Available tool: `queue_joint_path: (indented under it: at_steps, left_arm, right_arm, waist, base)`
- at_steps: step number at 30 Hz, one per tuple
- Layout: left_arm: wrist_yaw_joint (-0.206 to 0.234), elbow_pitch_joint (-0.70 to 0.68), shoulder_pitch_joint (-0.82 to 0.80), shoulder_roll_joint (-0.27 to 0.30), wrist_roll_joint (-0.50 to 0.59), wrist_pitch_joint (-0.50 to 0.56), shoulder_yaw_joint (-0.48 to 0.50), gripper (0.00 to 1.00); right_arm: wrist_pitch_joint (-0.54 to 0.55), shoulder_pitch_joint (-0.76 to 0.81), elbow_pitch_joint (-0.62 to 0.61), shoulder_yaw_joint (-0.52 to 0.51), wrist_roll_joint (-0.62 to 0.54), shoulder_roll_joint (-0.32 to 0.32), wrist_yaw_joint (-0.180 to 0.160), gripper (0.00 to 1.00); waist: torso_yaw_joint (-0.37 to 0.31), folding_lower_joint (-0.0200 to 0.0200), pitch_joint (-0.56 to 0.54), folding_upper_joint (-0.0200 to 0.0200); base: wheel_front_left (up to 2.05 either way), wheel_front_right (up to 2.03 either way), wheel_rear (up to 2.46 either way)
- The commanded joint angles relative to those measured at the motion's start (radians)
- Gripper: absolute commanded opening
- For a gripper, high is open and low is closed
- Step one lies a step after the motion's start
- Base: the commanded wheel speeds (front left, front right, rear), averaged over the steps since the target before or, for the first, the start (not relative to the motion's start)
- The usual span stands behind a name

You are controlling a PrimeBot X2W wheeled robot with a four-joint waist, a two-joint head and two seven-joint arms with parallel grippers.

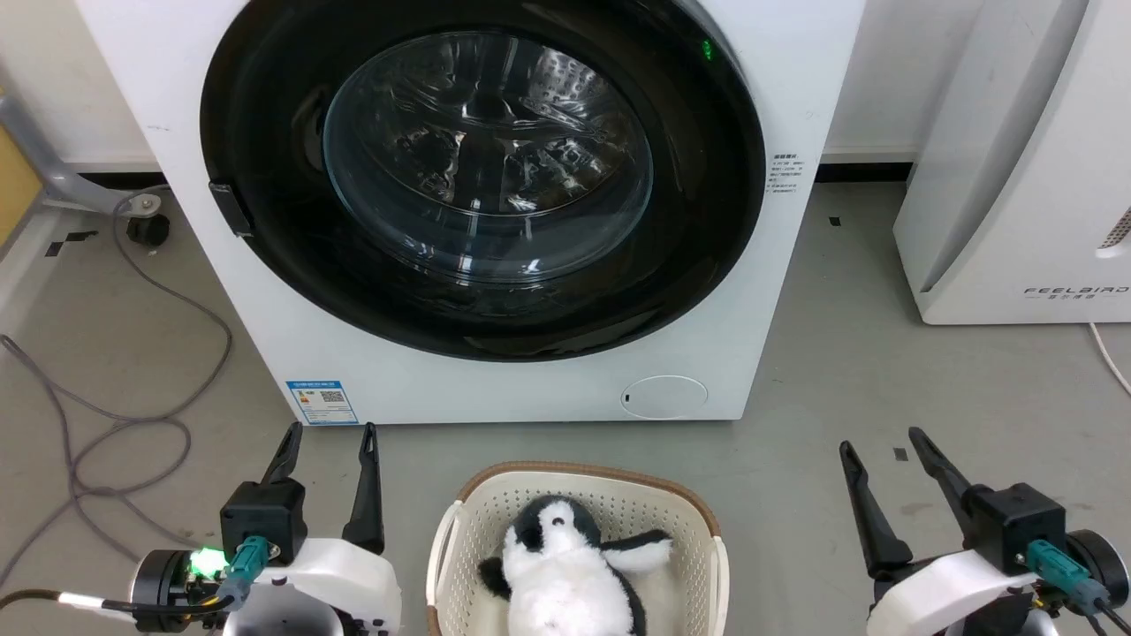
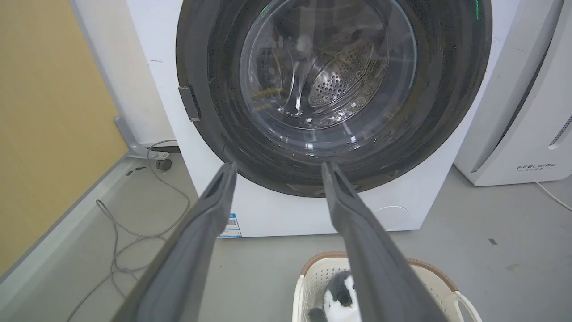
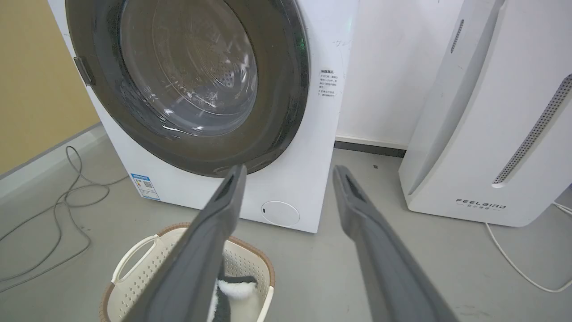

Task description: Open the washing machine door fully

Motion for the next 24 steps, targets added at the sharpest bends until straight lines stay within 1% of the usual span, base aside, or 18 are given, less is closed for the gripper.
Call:
queue_joint_path:
  at_steps: [1,19,20,21,22,24]
  left_arm:
    - [0.007,-0.001,-0.003,0.0,-0.006,-0.011,-0.003,1.0]
    - [0.033,-0.004,-0.006,0.0,-0.016,-0.048,-0.017,1.0]
    - [0.035,-0.004,-0.007,0.0,-0.016,-0.05,-0.018,1.0]
    - [0.036,-0.004,-0.007,0.0,-0.017,-0.053,-0.018,1.0]
    - [0.038,-0.004,-0.007,0.0,-0.018,-0.055,-0.019,1.0]
    - [0.041,-0.004,-0.008,0.0,-0.019,-0.059,-0.021,1.0]
  right_arm:
    - [-0.011,-0.002,-0.005,-0.006,0.015,0.0,0.0,1.0]
    - [-0.048,-0.005,-0.024,-0.028,0.127,0.0,0.0,1.0]
    - [-0.05,-0.005,-0.025,-0.028,0.131,0.0,0.0,0.89]
    - [-0.052,-0.005,-0.026,-0.029,0.138,0.0,0.0,0.13]
    - [-0.054,-0.005,-0.027,-0.029,0.149,0.0,0.0,0.0]
    - [-0.059,-0.005,-0.027,-0.029,0.173,0.0,0.0,0.0]
  waist:
    - [0.0,0.0,0.0,0.0]
    - [0.003,0.0,0.003,0.0]
    - [0.003,0.0,0.003,0.0]
    - [0.004,0.0,0.003,0.0]
    - [0.004,0.0,0.004,0.0]
    - [0.004,0.0,0.004,0.0]
  base:
    - [0.0,0.0,0.0]
    - [0.0,0.0,0.0]
    - [0.0,0.0,0.0]
    - [0.0,0.0,0.0]
    - [0.0,0.0,0.0]
    - [0.0,0.0,0.0]
